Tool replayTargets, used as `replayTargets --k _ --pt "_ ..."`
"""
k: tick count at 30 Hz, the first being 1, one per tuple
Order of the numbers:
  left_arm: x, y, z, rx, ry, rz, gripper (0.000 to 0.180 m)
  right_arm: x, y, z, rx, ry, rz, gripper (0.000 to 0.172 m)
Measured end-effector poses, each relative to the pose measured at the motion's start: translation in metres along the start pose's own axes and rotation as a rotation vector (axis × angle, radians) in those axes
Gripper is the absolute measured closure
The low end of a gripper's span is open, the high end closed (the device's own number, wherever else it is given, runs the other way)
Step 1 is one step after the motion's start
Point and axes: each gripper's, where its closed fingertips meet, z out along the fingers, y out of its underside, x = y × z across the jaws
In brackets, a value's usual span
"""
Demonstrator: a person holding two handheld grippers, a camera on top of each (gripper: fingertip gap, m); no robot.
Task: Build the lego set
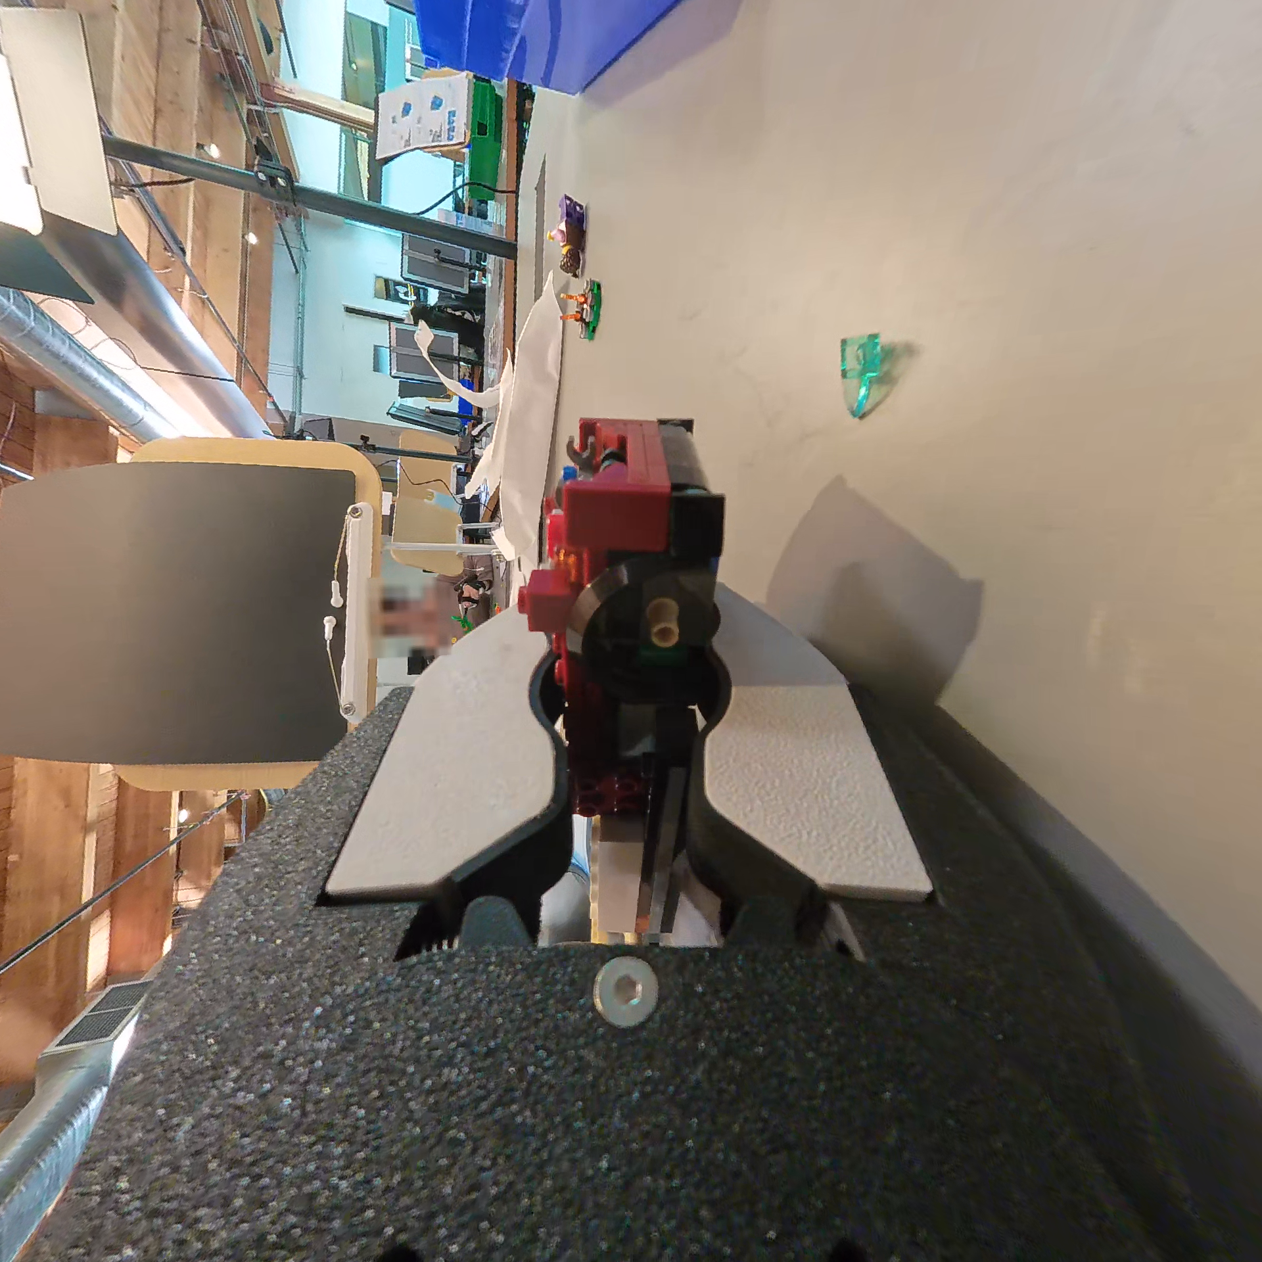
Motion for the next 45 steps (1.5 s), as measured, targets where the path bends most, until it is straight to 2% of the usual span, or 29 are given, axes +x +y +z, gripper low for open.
replayTargets --k 12,17,26,32,38,41,45 --pt "0.0 0.001 0.0 0.013 0.001 -0.006 0.144 0.013 -0.002 0.003 -0.028 -0.034 -0.131 0.157" --pt "0.0 0.001 0.001 0.011 -0.001 -0.005 0.144 0.023 -0.013 0.013 0.0 0.031 -0.145 0.171" --pt "-0.005 0.002 0.003 0.003 -0.041 0.008 0.144 0.02 -0.015 0.015 0.016 0.036 0.101 0.151" --pt "-0.007 -0.005 0.002 0.019 -0.09 0.058 0.144 0.02 -0.022 0.02 0.012 0.064 0.093 0.163" --pt "-0.015 -0.011 0.002 0.026 -0.157 0.09 0.145 0.014 -0.027 0.022 0.019 0.035 0.063 0.164" --pt "-0.019 -0.012 0.002 0.011 -0.185 0.111 0.145 0.006 -0.042 0.021 0.076 -0.003 0.073 0.164" --pt "-0.025 -0.012 0.0 -0.005 -0.232 0.157 0.145 -0.012 -0.084 0.015 0.219 -0.082 0.093 0.164"
